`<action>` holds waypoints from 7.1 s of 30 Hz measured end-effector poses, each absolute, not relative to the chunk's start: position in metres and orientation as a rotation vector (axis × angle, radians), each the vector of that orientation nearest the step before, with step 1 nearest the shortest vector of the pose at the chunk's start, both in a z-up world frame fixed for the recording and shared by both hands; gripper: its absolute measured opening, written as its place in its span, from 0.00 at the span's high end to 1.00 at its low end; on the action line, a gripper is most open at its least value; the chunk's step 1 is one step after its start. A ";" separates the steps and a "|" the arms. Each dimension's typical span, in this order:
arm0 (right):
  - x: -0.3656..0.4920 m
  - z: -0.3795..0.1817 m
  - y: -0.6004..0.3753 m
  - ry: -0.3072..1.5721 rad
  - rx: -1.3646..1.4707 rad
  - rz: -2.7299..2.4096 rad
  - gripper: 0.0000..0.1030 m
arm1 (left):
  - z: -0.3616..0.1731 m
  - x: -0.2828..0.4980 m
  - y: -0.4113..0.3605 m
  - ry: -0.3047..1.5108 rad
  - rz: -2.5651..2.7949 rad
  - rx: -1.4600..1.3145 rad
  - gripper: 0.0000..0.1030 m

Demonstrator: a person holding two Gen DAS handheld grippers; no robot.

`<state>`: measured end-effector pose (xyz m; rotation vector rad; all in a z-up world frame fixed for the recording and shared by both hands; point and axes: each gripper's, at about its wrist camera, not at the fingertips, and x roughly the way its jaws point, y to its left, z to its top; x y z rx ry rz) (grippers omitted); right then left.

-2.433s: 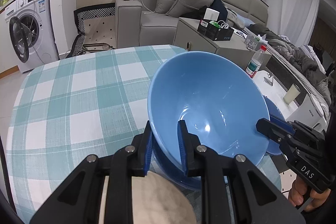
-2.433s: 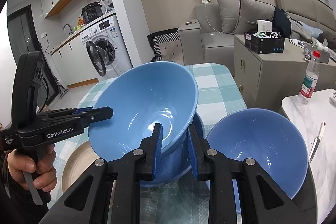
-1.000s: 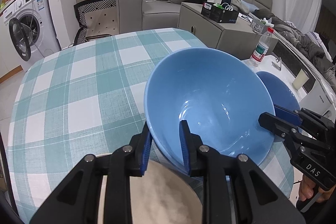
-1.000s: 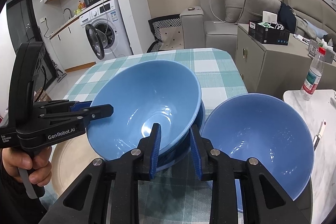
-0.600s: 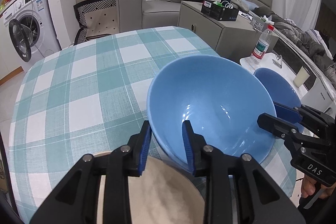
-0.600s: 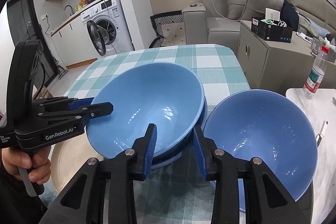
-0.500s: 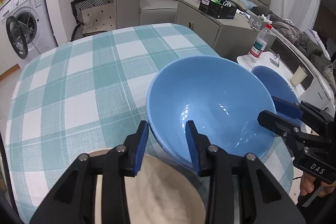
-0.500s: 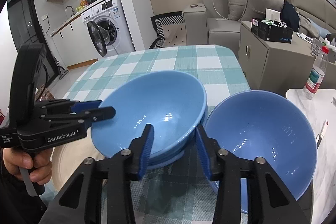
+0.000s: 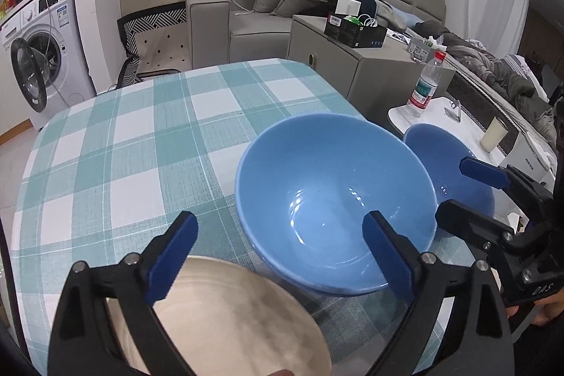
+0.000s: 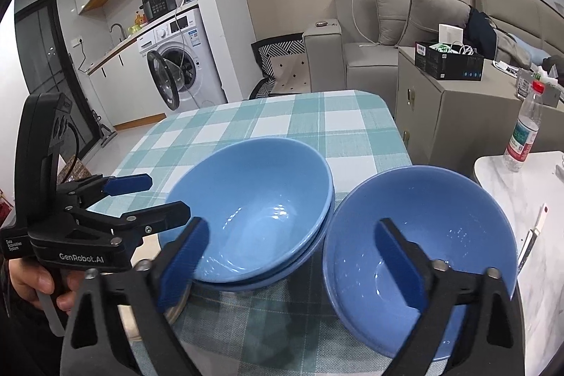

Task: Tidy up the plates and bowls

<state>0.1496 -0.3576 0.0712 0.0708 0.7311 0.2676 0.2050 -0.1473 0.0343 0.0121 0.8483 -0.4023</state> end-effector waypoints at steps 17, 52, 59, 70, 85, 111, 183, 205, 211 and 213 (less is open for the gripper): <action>0.128 0.102 -0.396 0.657 0.125 0.217 0.01 | 0.052 0.181 -0.179 0.823 -0.470 0.013 0.00; 0.111 0.109 -0.500 0.651 0.188 0.041 0.01 | 0.045 0.151 -0.298 0.869 -0.610 0.080 0.00; 0.113 0.101 -0.517 0.667 0.233 0.012 0.01 | 0.048 0.150 -0.303 0.891 -0.690 0.035 0.03; 0.117 0.090 -0.536 0.684 0.280 -0.019 0.01 | 0.038 0.152 -0.315 0.931 -0.695 0.022 0.07; 0.142 0.062 -0.530 0.750 0.244 -0.019 0.05 | 0.027 0.155 -0.320 0.936 -0.666 0.032 0.07; 0.155 0.035 -0.522 0.828 0.201 0.020 0.53 | 0.023 0.154 -0.329 0.969 -0.678 0.040 0.07; 0.156 0.019 -0.523 0.825 0.129 0.031 0.79 | -0.004 0.163 -0.323 0.969 -0.475 -0.082 0.56; 0.148 0.033 -0.522 0.796 0.109 0.018 0.79 | 0.014 0.156 -0.326 0.917 -0.495 -0.018 0.56; 0.142 0.046 -0.519 0.768 0.106 0.021 0.79 | 0.025 0.154 -0.322 0.895 -0.510 -0.002 0.56; 0.139 0.053 -0.517 0.751 0.107 0.025 0.79 | 0.029 0.154 -0.320 0.885 -0.514 0.001 0.57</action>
